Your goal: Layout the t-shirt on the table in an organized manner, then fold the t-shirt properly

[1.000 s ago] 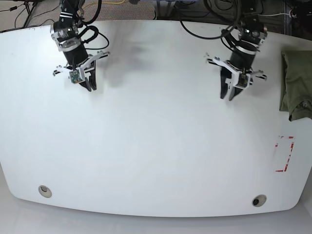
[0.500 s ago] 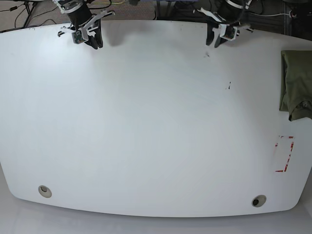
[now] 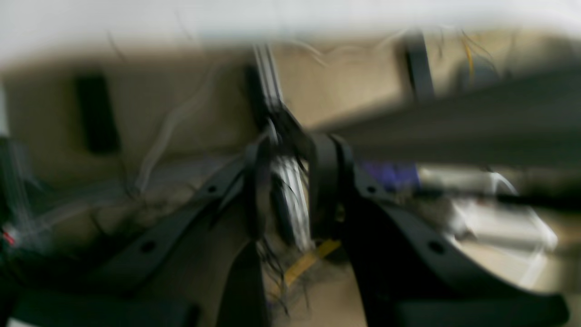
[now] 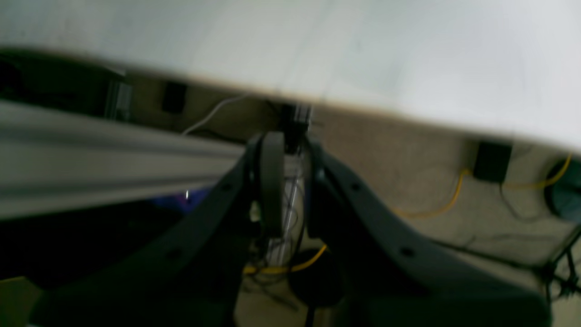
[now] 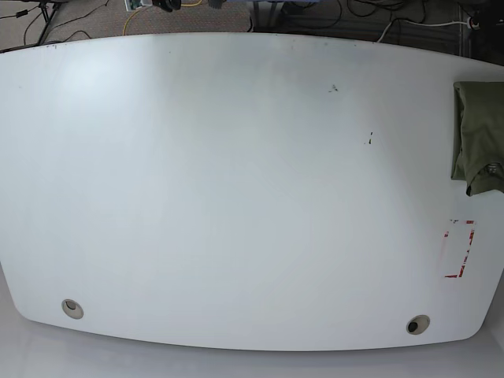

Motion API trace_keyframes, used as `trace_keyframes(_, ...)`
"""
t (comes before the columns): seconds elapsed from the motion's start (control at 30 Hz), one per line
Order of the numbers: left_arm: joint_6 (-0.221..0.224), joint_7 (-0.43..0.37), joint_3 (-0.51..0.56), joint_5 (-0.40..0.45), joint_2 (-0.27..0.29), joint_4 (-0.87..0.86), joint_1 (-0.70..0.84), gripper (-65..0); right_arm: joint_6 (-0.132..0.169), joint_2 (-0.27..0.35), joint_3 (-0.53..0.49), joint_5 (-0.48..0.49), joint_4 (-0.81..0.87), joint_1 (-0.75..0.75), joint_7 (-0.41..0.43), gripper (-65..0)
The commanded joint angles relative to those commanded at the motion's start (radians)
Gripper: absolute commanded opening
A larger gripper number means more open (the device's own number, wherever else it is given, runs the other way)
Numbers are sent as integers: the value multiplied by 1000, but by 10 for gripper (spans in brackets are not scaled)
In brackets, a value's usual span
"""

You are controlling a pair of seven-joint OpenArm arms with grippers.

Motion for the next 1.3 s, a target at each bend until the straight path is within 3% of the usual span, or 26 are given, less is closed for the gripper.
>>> trace_keyframes(0.1,0,-2,6,-28,-52,-95,-15,-528,0,-2,0,-2,-98,3,2,-585)
trace_keyframes(0.4,0,-2,72,-51,-130,-459,-244,-528,0,2,0,-9,-419,129,89,-585)
trace_keyframes(0.63,5,-2,153,-51,-161,-758,-434,-528,0,-5,-2,-169,-629,296,92,-585)
trace_keyframes(1.13,8,-5,212,-52,-160,-1349,-839,-528,0,2,-2,-204,-982,589,92,-585)
trace_keyframes(1.3,35,-6,212,-52,-158,-1490,-961,-526,-8,25,-3,-287,-1131,704,94,-585)
